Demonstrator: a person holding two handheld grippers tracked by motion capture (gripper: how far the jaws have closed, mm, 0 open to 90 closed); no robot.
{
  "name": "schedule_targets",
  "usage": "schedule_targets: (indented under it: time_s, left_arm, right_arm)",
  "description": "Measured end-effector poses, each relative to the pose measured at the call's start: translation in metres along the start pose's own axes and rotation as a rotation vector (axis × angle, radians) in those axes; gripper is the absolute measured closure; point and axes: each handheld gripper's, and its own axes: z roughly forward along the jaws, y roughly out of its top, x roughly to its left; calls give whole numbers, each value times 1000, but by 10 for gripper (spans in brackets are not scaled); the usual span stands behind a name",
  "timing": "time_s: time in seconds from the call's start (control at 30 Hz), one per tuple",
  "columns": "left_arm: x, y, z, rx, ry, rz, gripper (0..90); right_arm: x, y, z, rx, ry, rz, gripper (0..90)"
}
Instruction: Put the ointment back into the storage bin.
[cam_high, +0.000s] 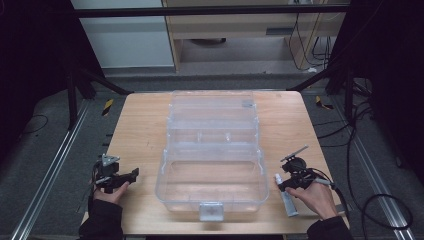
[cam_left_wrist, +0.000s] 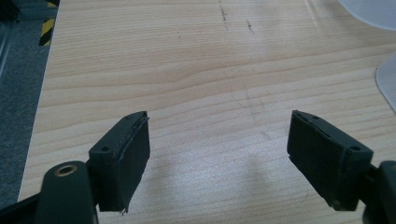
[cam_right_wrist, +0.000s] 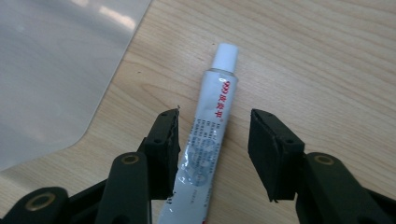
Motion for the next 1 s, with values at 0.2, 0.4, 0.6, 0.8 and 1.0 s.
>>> schedule_targets:
  time_s: [0.2, 0.4, 0.6, 0.8, 1.0]
  left_arm:
    - [0, 0, 0, 1, -2, 1, 211]
    - [0, 0, 0, 3, -3, 2, 212]
    - [0, 0, 0, 3, -4, 1, 213]
    - [0, 0, 0, 4, -4, 3, 216]
    - [0, 0, 1, 8, -9, 5, 224]
  right_arm:
    - [2, 4, 8, 31, -9, -10, 567]
    - [2, 7, 13, 54, -4, -11, 606]
    - [4, 9, 19, 87, -15, -19, 645]
    - [5, 11, 24, 111, -13, -25, 680]
    - [4, 13, 24, 124, 0, -43, 696]
